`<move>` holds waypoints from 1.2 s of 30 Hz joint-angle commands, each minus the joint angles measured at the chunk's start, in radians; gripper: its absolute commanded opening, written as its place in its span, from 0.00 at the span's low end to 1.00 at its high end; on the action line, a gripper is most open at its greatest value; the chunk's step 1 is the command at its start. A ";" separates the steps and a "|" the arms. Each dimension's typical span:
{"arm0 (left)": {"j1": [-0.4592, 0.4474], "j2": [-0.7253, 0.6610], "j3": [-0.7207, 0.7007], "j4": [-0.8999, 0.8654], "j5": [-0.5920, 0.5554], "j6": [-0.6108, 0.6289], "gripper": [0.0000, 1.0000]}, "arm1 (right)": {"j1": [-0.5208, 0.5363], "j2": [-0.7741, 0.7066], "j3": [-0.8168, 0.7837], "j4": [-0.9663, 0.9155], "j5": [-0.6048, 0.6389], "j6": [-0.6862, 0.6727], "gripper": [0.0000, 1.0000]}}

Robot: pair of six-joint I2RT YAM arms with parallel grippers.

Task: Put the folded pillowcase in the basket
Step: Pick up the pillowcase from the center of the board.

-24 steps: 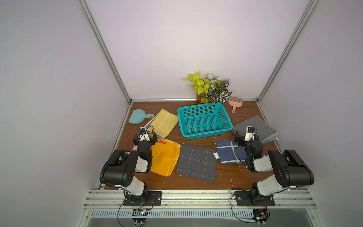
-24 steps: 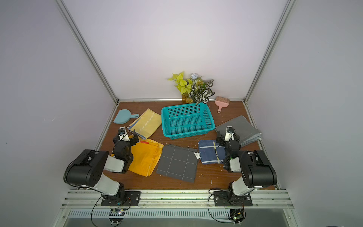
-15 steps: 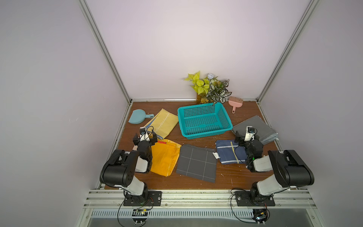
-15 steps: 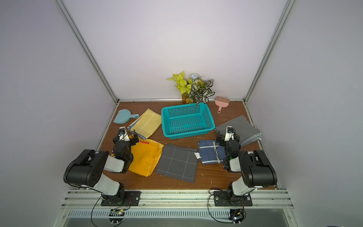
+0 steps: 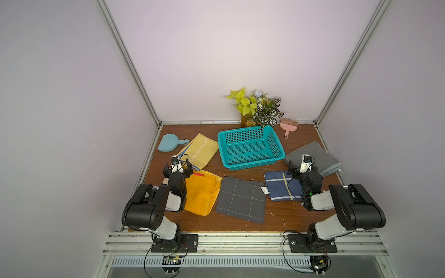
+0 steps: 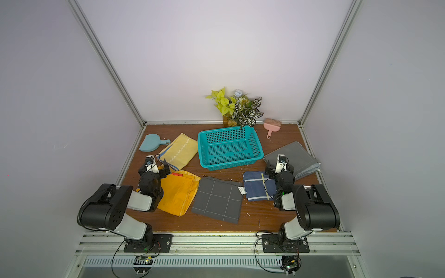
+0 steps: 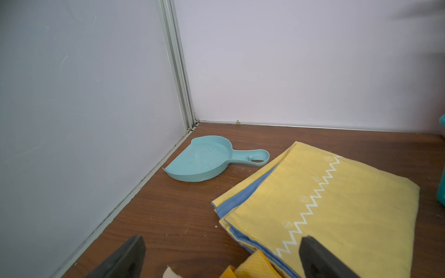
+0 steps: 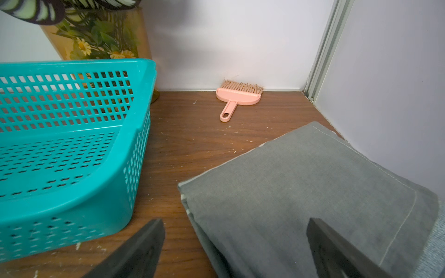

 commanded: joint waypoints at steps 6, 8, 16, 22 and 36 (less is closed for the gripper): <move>-0.105 -0.381 0.274 -0.694 -0.032 -0.124 0.99 | 0.002 -0.249 0.423 -0.728 0.070 0.126 1.00; -0.113 -0.422 0.331 -0.857 0.072 -0.150 0.99 | 0.005 -0.292 0.478 -0.878 0.021 0.176 0.99; -0.177 -0.578 0.496 -1.308 0.314 -0.327 0.99 | 0.087 -0.555 0.466 -1.298 -0.226 0.384 1.00; -0.395 -0.558 0.544 -1.418 0.372 -0.421 0.99 | 0.289 -0.707 0.353 -1.428 -0.285 0.603 0.99; -0.676 -0.469 0.416 -1.393 0.316 -0.633 0.99 | 0.693 -0.630 0.175 -1.325 -0.238 0.900 0.95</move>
